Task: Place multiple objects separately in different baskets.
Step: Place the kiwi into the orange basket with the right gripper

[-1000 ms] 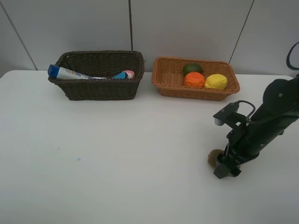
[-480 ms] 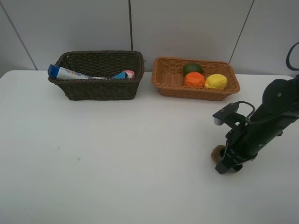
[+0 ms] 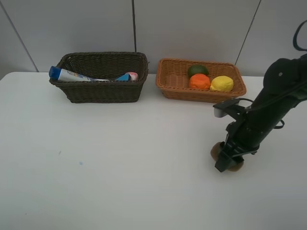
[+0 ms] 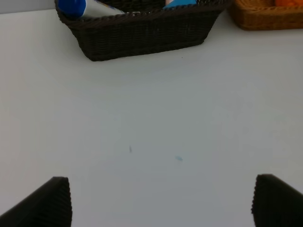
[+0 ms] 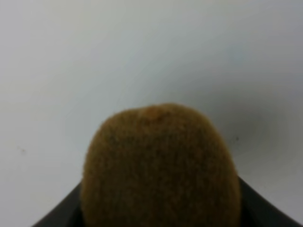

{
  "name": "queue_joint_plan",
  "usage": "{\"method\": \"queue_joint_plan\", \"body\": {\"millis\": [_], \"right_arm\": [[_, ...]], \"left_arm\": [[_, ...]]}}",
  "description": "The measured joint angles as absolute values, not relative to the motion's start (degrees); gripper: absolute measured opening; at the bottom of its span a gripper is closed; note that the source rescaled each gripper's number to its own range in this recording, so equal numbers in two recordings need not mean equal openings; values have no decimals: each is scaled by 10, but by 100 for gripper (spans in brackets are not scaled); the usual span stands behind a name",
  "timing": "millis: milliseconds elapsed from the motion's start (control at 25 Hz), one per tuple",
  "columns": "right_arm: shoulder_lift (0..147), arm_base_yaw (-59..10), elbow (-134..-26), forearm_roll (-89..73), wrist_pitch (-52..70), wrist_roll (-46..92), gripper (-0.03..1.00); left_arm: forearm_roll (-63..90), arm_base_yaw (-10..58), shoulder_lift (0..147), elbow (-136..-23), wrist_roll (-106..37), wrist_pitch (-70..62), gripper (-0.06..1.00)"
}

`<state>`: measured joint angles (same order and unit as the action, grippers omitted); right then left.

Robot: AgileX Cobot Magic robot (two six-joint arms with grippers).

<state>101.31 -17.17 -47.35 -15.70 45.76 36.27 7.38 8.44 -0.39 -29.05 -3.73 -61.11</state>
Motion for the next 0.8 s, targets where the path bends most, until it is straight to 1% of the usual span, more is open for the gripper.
{"method": "queue_joint_plan", "body": {"millis": [120,360,560,800], "right_arm": [[1013,-172,-533,-131,491,314,35],[1021,-172,-695,13,479,189,35],[1090,-156,-846,38,448,171,35],[1211,-115,-992,38,435,169,35]], "left_arm": [[74,84,-4,-290,-37,-611,100],[74,84,-4,-290,-37,-611,100],[74,84,-4,-290,-37,-611,100],[74,84,-4,-290,-37,-611,100]]}}
